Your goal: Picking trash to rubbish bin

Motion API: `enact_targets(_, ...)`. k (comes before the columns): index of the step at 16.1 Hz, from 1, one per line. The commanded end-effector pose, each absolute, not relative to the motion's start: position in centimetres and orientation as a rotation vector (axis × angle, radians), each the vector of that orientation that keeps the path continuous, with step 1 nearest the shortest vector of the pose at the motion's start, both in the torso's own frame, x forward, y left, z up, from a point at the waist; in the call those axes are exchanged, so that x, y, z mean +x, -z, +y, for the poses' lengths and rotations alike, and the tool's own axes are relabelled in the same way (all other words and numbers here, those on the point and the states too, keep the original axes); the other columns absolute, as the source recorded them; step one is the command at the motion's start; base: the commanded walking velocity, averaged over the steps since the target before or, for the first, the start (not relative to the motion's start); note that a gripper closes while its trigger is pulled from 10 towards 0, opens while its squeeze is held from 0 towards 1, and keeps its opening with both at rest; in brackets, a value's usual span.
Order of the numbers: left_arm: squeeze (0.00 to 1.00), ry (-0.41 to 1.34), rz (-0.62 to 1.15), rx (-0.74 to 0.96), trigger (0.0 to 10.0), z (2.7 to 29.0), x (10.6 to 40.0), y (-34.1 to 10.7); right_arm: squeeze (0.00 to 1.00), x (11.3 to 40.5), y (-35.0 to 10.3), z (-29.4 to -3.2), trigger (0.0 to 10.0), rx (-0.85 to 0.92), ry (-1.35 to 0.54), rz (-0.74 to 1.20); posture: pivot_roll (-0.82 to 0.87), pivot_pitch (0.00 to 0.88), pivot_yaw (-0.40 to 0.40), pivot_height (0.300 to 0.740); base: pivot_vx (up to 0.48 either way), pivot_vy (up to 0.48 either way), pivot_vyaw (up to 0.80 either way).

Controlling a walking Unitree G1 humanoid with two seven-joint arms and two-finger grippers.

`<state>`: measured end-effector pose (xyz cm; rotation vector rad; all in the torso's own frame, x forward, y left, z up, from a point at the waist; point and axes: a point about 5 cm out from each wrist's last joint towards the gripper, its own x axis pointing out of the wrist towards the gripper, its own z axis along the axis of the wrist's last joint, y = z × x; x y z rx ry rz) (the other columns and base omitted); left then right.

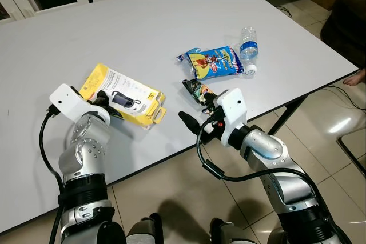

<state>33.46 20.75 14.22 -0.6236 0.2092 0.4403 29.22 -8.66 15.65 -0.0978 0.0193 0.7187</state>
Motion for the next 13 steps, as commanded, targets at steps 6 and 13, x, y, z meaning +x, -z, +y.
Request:
enact_targets(6, 0.00, -0.433, 0.318, -0.643, 0.0, 20.00, 32.68, -11.43, 0.00, 28.99, -15.73, -8.80, 10.0, -0.099, -0.717, 0.015, -0.11, 0.181, 0.028, 0.740, 0.000, 0.000, 0.00)
enact_targets(13, 0.00, -0.429, 0.302, -0.629, 0.0, 20.06, 32.60, -11.55, 0.00, 28.98, -15.67, -8.80, 10.0, -0.097, -0.717, 0.017, -0.11, 0.183, 0.027, 0.740, 0.000, 0.000, 0.00)
